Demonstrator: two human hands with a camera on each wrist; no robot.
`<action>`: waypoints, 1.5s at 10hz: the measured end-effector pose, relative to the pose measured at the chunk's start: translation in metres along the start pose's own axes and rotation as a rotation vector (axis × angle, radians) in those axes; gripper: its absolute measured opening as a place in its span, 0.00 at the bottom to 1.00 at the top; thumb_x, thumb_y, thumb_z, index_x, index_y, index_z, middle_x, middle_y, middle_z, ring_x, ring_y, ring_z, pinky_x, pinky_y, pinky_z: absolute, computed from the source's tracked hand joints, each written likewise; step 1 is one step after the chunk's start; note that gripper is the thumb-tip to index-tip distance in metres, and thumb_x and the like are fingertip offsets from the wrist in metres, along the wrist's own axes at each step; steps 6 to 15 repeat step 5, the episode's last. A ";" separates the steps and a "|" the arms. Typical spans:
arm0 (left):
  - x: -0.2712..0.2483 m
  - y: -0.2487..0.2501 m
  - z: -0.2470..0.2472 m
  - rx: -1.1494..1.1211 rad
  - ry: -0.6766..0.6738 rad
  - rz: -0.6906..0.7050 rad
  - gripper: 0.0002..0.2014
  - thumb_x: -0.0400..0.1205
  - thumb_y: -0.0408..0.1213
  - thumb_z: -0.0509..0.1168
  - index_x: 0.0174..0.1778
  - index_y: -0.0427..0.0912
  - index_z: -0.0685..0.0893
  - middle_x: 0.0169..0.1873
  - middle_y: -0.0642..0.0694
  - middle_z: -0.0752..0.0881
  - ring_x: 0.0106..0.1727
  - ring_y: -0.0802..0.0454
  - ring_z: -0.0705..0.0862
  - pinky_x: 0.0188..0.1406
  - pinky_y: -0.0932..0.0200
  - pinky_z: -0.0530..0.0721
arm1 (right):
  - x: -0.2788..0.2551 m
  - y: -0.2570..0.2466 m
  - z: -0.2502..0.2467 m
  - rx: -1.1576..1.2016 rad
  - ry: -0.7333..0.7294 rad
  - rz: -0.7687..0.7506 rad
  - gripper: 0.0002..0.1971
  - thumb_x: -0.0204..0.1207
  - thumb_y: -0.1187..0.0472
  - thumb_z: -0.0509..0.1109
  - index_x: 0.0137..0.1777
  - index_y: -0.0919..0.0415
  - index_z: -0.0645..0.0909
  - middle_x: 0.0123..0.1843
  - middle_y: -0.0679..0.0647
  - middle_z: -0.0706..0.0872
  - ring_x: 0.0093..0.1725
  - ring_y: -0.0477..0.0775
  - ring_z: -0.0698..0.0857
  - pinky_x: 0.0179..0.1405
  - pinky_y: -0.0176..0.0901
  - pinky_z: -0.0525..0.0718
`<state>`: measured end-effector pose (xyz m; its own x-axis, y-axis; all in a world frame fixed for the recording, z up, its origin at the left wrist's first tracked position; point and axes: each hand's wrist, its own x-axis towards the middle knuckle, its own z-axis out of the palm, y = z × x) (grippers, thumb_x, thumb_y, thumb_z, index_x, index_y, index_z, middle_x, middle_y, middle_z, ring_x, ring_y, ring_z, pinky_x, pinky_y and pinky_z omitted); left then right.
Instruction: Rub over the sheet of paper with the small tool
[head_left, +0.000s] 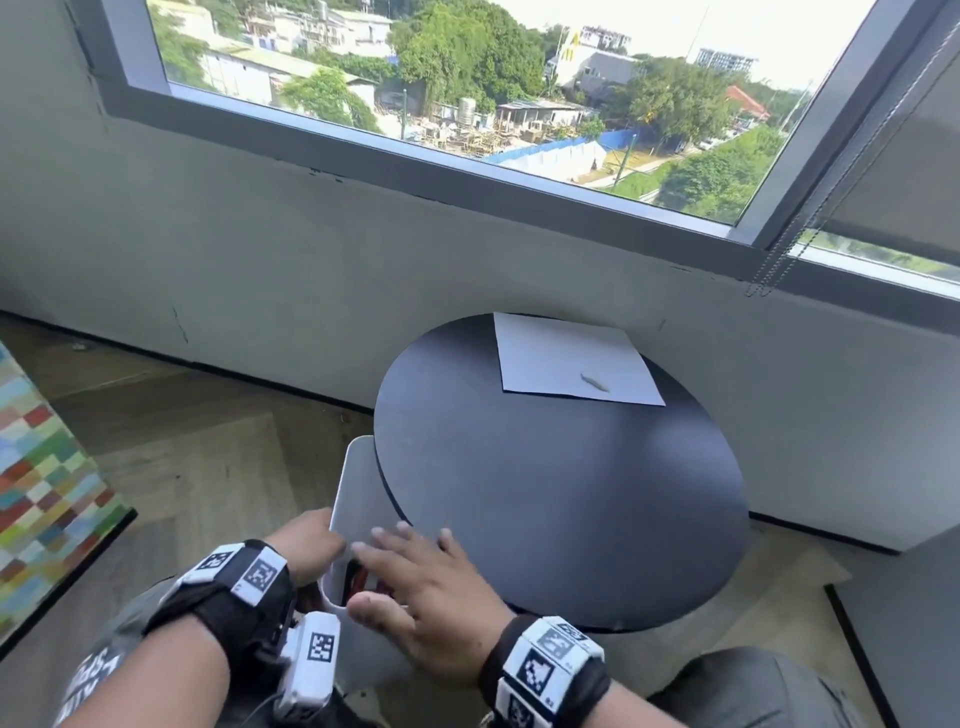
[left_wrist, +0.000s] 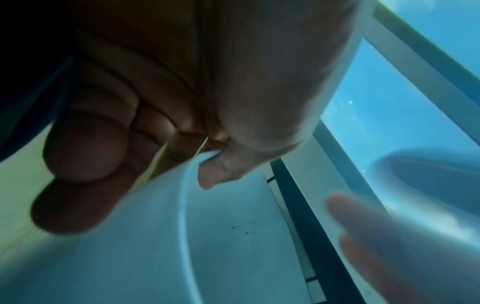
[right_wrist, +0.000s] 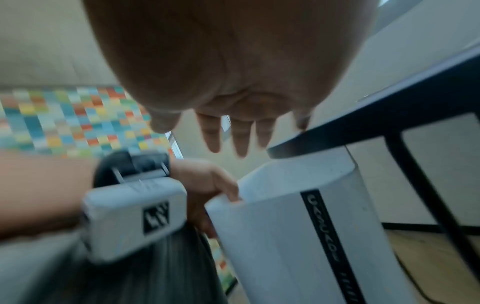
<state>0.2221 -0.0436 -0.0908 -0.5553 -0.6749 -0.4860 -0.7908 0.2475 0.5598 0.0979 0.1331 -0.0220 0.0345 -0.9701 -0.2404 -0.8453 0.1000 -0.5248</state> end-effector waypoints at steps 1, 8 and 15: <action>0.017 0.001 -0.011 0.076 0.013 -0.043 0.17 0.79 0.29 0.61 0.62 0.42 0.84 0.58 0.42 0.88 0.53 0.46 0.85 0.44 0.61 0.79 | -0.024 0.024 -0.035 0.286 0.148 -0.049 0.26 0.80 0.38 0.61 0.76 0.43 0.73 0.69 0.41 0.83 0.69 0.38 0.79 0.72 0.42 0.74; 0.116 -0.041 -0.067 0.422 -0.095 -0.224 0.20 0.76 0.34 0.65 0.65 0.48 0.85 0.54 0.48 0.89 0.50 0.52 0.86 0.29 0.70 0.73 | -0.112 0.222 -0.124 0.768 0.506 0.665 0.08 0.83 0.64 0.66 0.56 0.62 0.86 0.40 0.67 0.89 0.32 0.61 0.85 0.35 0.49 0.77; 0.116 -0.041 -0.067 0.422 -0.095 -0.224 0.20 0.76 0.34 0.65 0.65 0.48 0.85 0.54 0.48 0.89 0.50 0.52 0.86 0.29 0.70 0.73 | -0.112 0.222 -0.124 0.768 0.506 0.665 0.08 0.83 0.64 0.66 0.56 0.62 0.86 0.40 0.67 0.89 0.32 0.61 0.85 0.35 0.49 0.77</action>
